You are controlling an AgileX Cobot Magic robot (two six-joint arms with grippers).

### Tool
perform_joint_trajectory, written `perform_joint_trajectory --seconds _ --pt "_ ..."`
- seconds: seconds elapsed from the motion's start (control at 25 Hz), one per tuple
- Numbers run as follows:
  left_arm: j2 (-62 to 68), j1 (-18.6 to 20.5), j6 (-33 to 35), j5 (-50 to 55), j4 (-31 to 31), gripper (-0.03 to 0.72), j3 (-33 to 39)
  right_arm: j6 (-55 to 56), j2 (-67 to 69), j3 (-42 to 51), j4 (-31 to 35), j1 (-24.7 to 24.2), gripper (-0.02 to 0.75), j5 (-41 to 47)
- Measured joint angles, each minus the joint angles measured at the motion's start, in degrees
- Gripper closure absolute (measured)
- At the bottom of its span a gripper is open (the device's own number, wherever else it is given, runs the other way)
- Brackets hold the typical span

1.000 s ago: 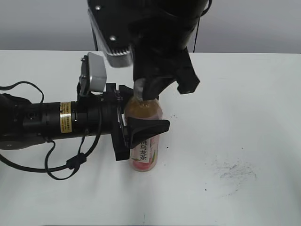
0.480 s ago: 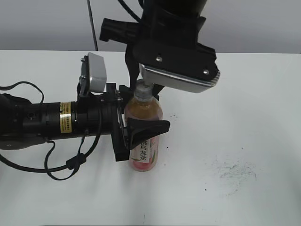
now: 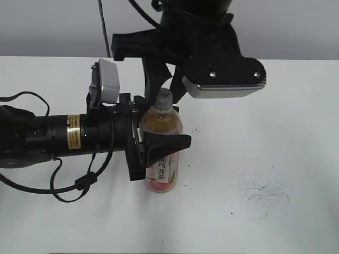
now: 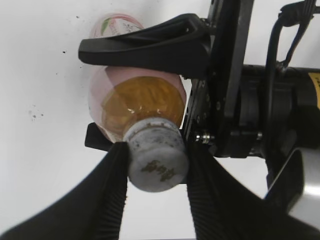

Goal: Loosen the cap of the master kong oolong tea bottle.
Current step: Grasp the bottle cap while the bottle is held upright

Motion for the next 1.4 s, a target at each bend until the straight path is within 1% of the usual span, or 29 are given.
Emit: perform_joint_trajectory --seconds 0.24,0.64,0.88,1.12,1.4 --pt "0.0 0.0 -0.1 0.0 -0.1 0.241 0.0 -5.7 0.3 -1.1 0.0 0.0 0.463 0.7" --pt "0.0 0.0 -0.3 0.0 -0.3 0.241 0.0 -5.3 0.7 -1.8 -0.3 0.0 0.463 1.2" --pt "0.0 0.0 -0.3 0.0 -0.2 0.241 0.0 0.2 0.7 -1.8 0.0 0.0 0.463 1.4" --pt "0.0 0.0 -0.2 0.0 -0.1 0.241 0.0 11.4 0.7 -1.8 0.2 -0.1 0.463 1.6" --pt "0.0 0.2 -0.8 0.2 -0.5 0.241 0.0 25.1 0.7 -2.1 2.9 -0.3 0.383 1.9"
